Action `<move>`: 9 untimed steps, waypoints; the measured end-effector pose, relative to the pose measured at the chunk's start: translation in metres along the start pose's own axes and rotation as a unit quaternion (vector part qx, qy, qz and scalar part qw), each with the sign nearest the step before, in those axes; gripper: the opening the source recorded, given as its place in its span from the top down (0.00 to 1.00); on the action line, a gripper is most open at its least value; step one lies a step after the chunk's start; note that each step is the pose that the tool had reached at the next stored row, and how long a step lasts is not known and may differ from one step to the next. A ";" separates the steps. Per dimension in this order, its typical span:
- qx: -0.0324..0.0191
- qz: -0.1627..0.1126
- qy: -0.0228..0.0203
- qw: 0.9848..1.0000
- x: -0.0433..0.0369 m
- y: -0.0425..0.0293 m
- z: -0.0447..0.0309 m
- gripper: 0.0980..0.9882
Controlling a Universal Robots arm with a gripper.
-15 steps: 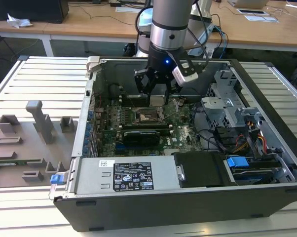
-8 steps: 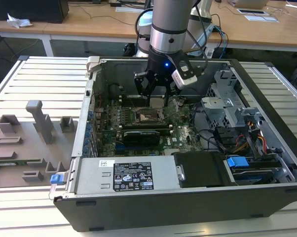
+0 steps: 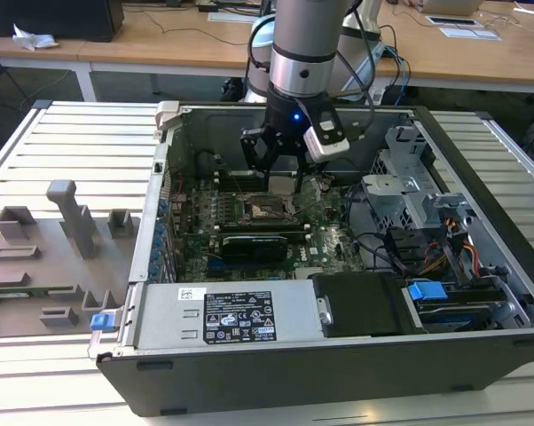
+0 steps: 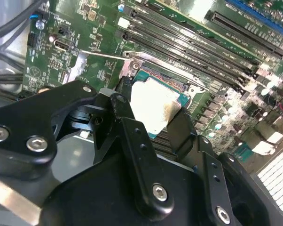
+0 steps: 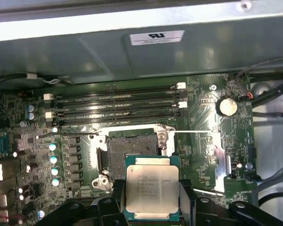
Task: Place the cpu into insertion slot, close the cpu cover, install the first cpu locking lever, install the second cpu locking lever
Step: 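Place the cpu into insertion slot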
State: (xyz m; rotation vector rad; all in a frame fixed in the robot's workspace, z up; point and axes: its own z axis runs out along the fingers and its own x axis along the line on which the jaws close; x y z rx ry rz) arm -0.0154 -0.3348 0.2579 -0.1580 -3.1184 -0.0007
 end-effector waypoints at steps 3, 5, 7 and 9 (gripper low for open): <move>0.001 0.017 0.000 1.000 0.0000 0.0000 0.0002 0.50; 0.001 0.029 0.000 1.000 0.0000 0.0000 0.0005 0.50; 0.001 0.046 0.000 0.999 0.0000 0.0000 0.0009 0.50; 0.002 0.065 0.000 0.998 0.0000 0.0000 0.0015 0.50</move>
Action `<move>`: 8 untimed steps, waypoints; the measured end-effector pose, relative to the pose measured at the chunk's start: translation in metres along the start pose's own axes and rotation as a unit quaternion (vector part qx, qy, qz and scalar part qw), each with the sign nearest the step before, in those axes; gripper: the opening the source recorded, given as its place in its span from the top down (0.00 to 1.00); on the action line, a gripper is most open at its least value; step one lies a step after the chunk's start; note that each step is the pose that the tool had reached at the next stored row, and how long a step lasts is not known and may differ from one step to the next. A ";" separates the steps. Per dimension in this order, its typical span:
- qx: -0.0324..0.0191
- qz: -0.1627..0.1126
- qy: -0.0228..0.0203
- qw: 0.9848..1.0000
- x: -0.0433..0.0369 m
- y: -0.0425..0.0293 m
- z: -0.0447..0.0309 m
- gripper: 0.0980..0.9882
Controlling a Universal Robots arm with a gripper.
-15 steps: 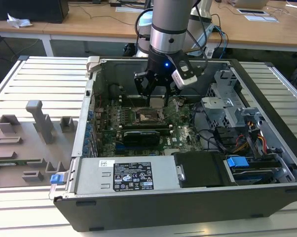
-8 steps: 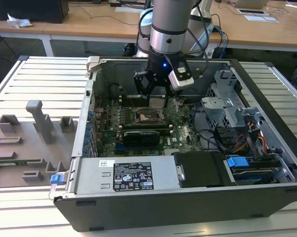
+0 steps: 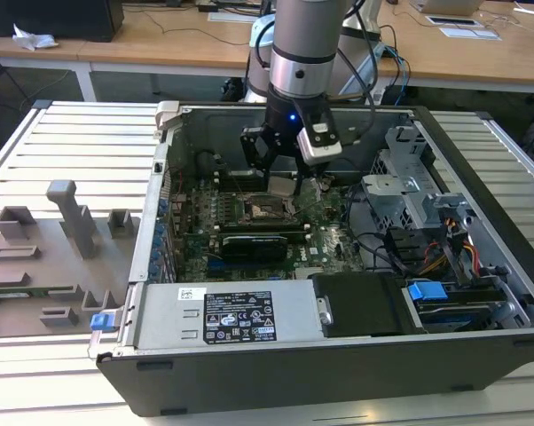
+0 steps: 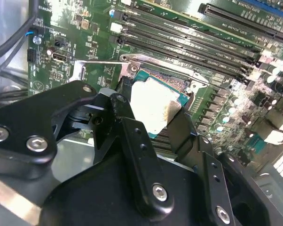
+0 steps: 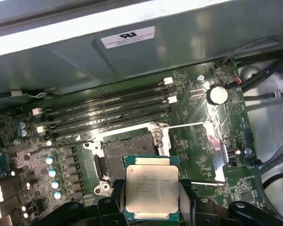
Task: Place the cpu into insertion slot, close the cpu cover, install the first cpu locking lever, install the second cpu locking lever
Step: 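Place the cpu into insertion slot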
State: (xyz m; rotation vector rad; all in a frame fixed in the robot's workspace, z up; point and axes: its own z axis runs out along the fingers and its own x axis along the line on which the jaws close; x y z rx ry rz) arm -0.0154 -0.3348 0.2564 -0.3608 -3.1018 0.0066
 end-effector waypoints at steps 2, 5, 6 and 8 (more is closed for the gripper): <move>0.000 0.014 0.000 1.000 0.0000 0.0000 0.0005 0.50; 0.001 0.036 0.000 0.999 0.0000 0.0000 0.0010 0.50; 0.001 0.045 0.000 0.999 0.0000 0.0000 0.0012 0.50; 0.001 0.059 0.000 0.998 0.0000 0.0000 0.0017 0.50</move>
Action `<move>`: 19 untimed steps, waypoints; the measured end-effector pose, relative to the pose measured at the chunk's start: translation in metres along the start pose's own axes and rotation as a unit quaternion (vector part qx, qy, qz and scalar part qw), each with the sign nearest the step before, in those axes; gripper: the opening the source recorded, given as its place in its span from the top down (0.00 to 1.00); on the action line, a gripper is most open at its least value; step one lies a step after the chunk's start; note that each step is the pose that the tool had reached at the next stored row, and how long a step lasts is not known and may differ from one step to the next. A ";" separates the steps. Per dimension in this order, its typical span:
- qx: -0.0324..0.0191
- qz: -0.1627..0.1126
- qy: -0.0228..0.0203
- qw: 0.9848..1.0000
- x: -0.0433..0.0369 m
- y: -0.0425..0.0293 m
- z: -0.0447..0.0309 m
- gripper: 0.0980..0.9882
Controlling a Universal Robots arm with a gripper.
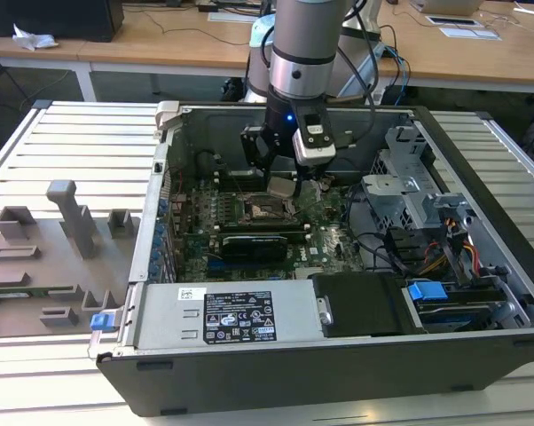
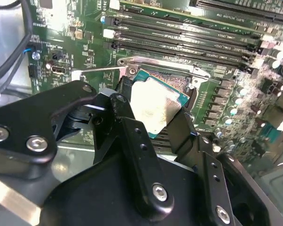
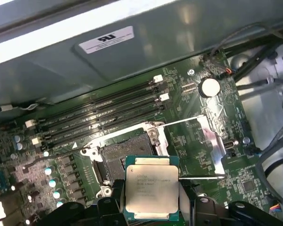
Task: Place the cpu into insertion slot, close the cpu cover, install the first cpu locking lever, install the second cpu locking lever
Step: 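Place the cpu into insertion slot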
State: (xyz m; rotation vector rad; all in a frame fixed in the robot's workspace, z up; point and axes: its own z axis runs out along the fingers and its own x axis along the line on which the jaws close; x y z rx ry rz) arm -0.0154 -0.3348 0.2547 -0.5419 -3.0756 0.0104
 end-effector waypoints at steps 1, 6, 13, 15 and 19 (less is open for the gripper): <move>0.000 0.014 0.000 1.000 0.0000 0.0000 0.0004 0.50; 0.001 0.057 0.000 0.998 0.0000 0.0000 0.0015 0.50; 0.000 0.138 0.000 0.990 0.0000 0.0000 0.0033 0.50; 0.000 0.152 0.001 0.988 -0.0001 0.0000 0.0035 0.50; 0.000 0.192 0.001 0.981 -0.0001 0.0000 0.0042 0.50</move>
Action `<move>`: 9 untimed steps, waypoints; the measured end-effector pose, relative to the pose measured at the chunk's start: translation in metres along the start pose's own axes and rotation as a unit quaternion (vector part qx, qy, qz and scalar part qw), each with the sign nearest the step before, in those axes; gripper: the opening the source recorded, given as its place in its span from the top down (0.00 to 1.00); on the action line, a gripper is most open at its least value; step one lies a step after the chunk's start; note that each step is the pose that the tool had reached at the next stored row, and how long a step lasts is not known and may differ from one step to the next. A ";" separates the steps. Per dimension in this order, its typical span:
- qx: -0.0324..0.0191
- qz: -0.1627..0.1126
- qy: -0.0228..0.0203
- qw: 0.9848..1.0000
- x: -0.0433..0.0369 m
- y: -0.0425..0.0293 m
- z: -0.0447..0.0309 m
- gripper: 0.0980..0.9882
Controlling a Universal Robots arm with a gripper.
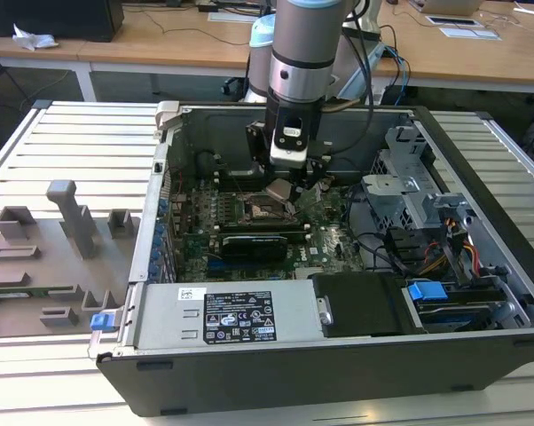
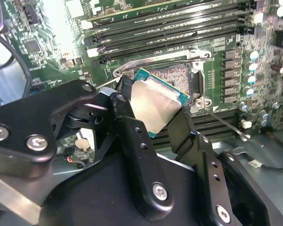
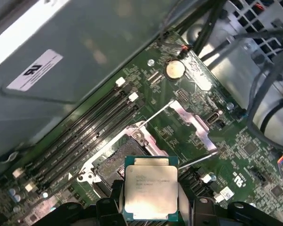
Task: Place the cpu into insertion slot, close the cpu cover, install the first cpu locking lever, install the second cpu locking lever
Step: 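Place the cpu into insertion slot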
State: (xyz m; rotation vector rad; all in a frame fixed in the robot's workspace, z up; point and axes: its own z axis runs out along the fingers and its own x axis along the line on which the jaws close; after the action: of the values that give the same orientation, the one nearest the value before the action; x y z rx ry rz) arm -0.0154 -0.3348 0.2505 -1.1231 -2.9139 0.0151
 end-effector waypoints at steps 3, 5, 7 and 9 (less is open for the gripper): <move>0.001 0.032 -0.001 0.999 0.0000 0.0000 0.0005 0.50; 0.003 0.056 -0.003 0.998 -0.0001 0.0000 0.0007 0.50; 0.004 0.068 -0.003 0.998 0.0000 0.0000 0.0008 0.50; 0.006 0.092 -0.005 0.996 0.0000 0.0000 0.0009 0.50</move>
State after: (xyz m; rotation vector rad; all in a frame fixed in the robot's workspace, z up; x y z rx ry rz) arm -0.0154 -0.3348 0.2496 -1.3896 -2.8036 0.0410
